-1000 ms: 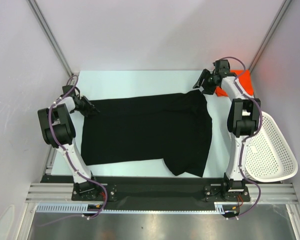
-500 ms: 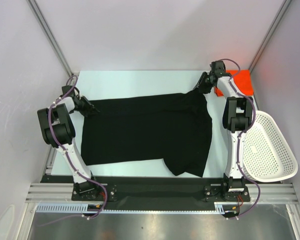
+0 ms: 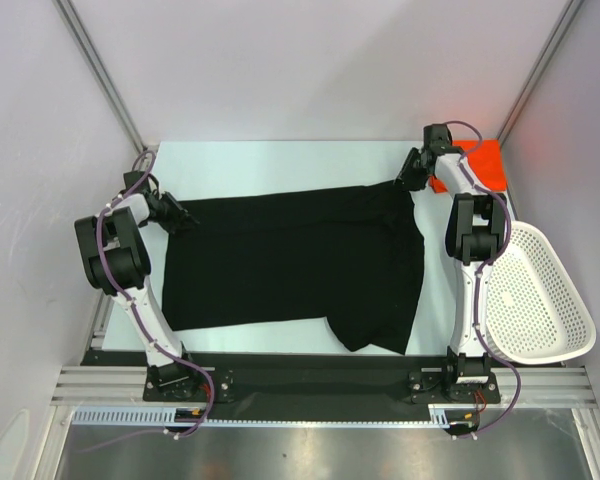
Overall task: Fold and stack the t-shirts
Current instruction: Fold the tshirt
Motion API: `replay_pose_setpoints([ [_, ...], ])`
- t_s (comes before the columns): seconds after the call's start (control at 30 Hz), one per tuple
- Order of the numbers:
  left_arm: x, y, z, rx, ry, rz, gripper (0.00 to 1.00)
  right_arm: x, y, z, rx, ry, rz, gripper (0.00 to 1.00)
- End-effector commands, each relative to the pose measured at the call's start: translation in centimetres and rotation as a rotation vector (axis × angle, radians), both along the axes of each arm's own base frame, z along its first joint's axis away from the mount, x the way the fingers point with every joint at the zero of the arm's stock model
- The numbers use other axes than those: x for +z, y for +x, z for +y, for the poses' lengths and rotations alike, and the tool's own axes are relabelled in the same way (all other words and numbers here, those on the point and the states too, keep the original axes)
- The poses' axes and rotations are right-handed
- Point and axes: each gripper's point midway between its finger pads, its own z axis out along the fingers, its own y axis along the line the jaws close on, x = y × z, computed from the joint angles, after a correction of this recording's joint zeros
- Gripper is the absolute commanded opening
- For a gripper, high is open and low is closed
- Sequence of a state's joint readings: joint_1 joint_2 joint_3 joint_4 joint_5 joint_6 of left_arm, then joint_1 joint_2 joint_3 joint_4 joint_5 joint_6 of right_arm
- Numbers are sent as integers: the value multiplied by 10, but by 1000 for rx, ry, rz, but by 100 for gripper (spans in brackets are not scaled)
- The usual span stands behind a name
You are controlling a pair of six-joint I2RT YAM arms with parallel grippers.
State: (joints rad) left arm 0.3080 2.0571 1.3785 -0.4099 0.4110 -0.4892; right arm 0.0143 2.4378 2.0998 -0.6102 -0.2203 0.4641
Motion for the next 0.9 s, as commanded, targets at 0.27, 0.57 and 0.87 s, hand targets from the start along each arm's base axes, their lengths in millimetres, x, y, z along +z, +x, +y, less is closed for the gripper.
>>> replay_pose_setpoints([
  [0.27,35,-36,3,29,95,20,33,77,-47,-28,5,-179,14,66],
  [0.57,45,-84,-48,-7,26,7,35,78,-143,44,301,-199,-109,52],
  [0.87,50,-96,-59,-61,23,8,35,36,-155,42,369,-285,-58,59],
])
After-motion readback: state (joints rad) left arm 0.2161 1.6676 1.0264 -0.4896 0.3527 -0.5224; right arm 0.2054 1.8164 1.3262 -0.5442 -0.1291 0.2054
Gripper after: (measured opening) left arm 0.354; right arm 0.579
